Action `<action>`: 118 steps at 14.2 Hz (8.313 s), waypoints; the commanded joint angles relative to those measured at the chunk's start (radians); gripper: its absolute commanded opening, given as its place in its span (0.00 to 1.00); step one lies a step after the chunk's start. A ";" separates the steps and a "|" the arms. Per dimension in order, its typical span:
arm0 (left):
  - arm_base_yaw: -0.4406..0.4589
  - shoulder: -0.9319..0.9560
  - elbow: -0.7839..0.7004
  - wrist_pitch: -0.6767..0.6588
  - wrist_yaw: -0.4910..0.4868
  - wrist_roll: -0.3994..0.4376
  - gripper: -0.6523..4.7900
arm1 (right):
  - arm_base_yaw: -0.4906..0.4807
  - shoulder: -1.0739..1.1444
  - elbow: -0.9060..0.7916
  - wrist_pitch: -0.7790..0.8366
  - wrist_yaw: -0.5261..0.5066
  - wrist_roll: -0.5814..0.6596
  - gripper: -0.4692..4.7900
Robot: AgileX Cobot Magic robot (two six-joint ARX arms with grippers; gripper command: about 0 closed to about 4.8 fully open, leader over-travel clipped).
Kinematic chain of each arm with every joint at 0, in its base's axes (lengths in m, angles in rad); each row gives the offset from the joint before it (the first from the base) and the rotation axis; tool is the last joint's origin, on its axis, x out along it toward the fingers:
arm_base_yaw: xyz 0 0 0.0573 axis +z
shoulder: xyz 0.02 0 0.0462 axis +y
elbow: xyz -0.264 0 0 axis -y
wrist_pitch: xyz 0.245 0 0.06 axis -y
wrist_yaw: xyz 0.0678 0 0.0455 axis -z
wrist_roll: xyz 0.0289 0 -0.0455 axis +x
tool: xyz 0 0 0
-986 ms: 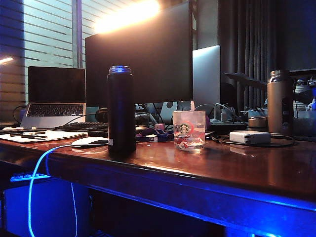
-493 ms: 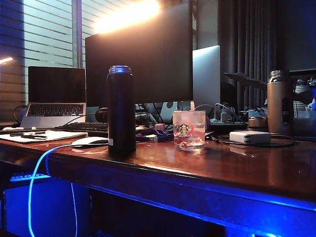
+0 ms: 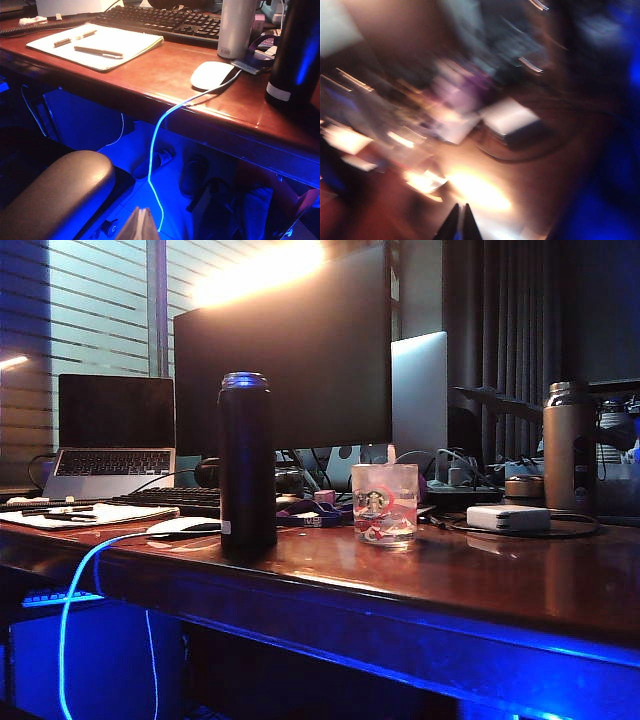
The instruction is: Pick up the black thermos, pour a little water from inside into the glass cup, then place the black thermos back on the table.
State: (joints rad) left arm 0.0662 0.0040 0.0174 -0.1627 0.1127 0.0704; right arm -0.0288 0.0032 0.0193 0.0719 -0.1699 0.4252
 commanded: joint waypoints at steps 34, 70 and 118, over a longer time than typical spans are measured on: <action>0.000 -0.003 -0.009 -0.015 -0.005 0.000 0.12 | 0.544 1.941 1.049 0.906 -0.165 -0.467 1.00; -0.001 -0.003 -0.009 -0.014 0.004 -0.020 0.12 | 0.800 2.255 1.375 0.842 0.708 -0.503 1.00; -0.001 -0.003 -0.009 -0.014 0.007 -0.048 0.12 | 0.720 2.292 1.493 0.740 0.475 -0.512 0.64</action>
State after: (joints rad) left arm 0.0662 0.0040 0.0166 -0.1600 0.1158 0.0254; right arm 0.6914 2.3020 1.5101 0.8017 0.3096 -0.0818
